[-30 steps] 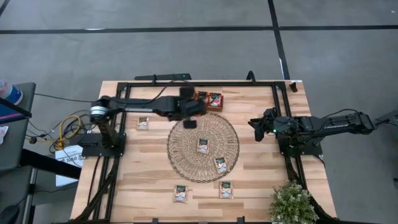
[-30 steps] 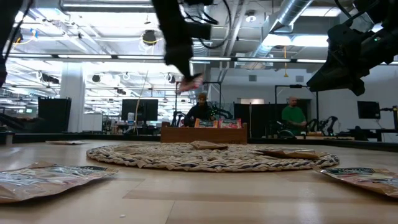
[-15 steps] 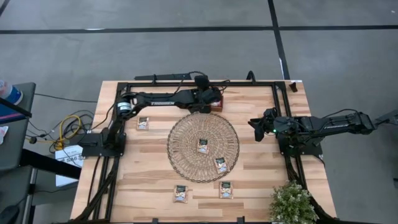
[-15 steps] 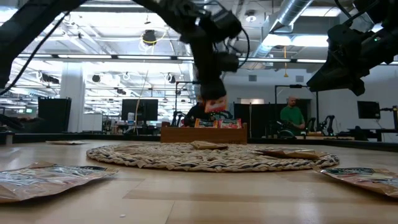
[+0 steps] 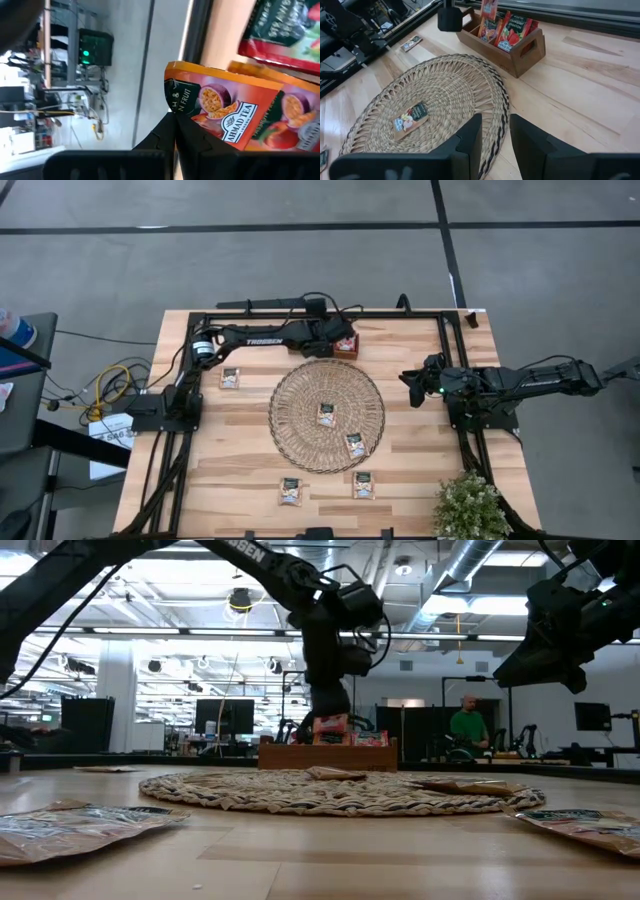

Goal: Pick & Place Tea
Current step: Put the orange tea bag into the middle section of the wooden organizer

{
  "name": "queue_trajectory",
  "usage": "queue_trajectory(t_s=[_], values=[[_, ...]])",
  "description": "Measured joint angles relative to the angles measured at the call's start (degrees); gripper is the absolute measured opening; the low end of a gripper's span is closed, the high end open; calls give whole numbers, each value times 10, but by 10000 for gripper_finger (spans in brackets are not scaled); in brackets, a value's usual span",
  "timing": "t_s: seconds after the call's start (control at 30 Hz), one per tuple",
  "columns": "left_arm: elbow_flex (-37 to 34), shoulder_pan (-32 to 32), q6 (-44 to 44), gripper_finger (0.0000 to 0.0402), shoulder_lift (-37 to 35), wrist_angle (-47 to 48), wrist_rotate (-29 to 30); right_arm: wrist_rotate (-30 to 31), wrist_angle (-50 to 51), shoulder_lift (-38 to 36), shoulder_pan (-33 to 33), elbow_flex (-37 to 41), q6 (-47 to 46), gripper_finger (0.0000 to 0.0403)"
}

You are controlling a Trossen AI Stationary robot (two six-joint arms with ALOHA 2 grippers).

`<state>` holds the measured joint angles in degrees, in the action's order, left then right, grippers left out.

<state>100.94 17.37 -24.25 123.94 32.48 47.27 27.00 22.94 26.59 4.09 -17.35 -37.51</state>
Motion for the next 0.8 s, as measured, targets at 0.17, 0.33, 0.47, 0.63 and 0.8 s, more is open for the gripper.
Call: queue_trajectory(t_s=[0.17,0.33,0.47,0.63,0.8], values=[[-13,-1,21,0,0,-1,-10,0,0,0,0,0,1,93],[-37,-2,34,0,-1,2,-30,0,0,0,0,0,0,93],[-38,-2,44,0,-1,-4,-30,1,0,0,0,0,0,93],[-39,-2,45,0,-1,-14,-44,1,0,0,0,0,0,93],[-39,-6,46,0,-1,-13,-56,1,0,0,0,0,0,93]])
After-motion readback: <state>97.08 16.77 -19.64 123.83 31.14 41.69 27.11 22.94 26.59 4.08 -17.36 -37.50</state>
